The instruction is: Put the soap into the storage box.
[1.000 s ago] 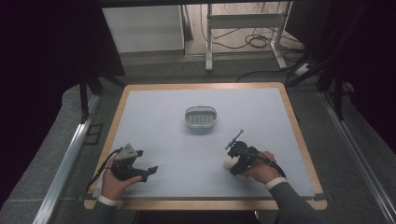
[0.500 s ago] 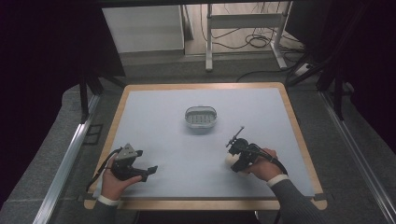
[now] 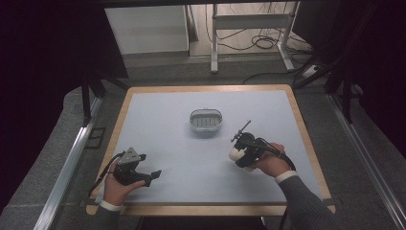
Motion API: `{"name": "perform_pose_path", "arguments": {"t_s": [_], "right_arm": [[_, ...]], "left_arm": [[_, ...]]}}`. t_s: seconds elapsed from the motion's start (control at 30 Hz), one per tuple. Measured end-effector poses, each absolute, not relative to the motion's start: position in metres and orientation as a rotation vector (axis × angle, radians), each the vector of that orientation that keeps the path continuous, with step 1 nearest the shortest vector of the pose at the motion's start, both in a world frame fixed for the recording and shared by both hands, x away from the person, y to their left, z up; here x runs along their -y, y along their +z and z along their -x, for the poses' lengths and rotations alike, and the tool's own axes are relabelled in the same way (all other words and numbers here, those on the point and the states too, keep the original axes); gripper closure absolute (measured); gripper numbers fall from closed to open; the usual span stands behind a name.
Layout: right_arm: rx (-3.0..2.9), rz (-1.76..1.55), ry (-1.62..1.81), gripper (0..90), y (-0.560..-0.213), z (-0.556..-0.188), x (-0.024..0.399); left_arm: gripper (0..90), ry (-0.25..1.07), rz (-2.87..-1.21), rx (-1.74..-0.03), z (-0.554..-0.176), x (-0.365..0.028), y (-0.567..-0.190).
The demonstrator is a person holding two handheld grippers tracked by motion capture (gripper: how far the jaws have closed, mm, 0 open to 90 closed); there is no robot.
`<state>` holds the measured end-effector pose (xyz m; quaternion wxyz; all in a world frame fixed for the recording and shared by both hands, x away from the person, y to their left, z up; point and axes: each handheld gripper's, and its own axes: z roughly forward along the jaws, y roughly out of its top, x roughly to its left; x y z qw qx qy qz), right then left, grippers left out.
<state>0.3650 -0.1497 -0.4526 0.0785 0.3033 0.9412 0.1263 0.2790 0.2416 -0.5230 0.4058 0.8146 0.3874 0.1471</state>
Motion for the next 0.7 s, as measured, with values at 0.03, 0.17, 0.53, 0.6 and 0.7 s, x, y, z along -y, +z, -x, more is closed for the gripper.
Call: {"name": "perform_pose_path", "arguments": {"t_s": [0.03,0.17,0.53,0.6,0.7], "right_arm": [[-2.819,-0.898,0.381,49.6,-0.452,-0.366,0.149],[-2.821,-0.885,0.388,49.6,-0.449,-0.370,0.145],[-2.817,-0.842,0.414,49.6,-0.442,-0.381,0.137],[-2.821,-0.835,0.415,49.6,-0.441,-0.383,0.136],[-2.820,-0.824,0.427,49.7,-0.439,-0.386,0.133]], "left_arm": [[10.0,0.371,-2.055,-0.979,-0.279,-0.242,-0.523],[10.0,0.371,-2.050,-0.981,-0.279,-0.243,-0.523],[10.0,0.369,-2.048,-0.980,-0.279,-0.243,-0.523],[10.0,0.366,-2.047,-0.980,-0.279,-0.243,-0.523],[10.0,0.362,-2.048,-0.980,-0.279,-0.242,-0.523]]}}
